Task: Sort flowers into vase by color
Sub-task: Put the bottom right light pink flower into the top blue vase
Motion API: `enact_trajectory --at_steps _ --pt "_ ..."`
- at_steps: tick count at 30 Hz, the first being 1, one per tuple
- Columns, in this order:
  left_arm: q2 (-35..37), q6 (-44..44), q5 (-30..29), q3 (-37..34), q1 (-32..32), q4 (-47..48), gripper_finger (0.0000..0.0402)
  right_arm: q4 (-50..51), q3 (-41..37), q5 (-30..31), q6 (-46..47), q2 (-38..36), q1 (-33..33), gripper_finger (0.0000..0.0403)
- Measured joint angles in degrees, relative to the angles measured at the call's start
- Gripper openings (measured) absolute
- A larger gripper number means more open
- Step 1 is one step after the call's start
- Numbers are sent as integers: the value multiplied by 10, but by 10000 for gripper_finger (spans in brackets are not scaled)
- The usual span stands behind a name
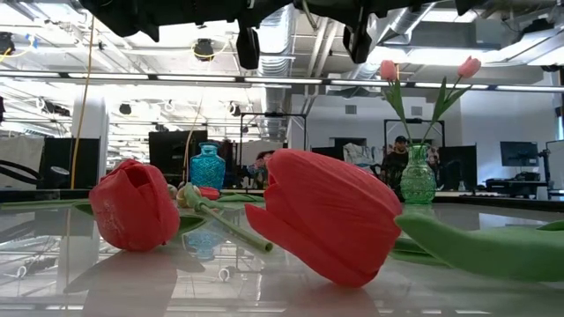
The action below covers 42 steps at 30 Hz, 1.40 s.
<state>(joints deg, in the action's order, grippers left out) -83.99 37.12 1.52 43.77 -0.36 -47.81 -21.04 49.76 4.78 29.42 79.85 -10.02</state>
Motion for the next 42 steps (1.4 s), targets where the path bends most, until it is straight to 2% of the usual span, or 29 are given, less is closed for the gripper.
enact_trajectory --at_steps 5,13,17,23,30,35,39,42 --pt "0 -6 -33 0 0 0 0 -3 0 -13 -43 0 1 132" --pt "0 -28 -108 0 1 3 0 59 0 -28 -48 -9 31 265" --pt "13 -51 -131 0 13 16 0 111 0 -29 -91 -25 55 299" --pt "81 -132 -140 0 90 107 0 114 0 -27 -144 -40 93 308" --pt "151 -262 -159 0 224 192 0 102 0 -17 -145 -37 151 308" --pt "161 -299 -105 0 329 227 0 95 0 -17 -145 -37 188 308" --pt "161 -300 -40 0 404 230 0 85 0 -17 -145 -37 213 308" --pt "166 -289 -20 0 445 241 0 79 0 -17 -145 -37 224 308"
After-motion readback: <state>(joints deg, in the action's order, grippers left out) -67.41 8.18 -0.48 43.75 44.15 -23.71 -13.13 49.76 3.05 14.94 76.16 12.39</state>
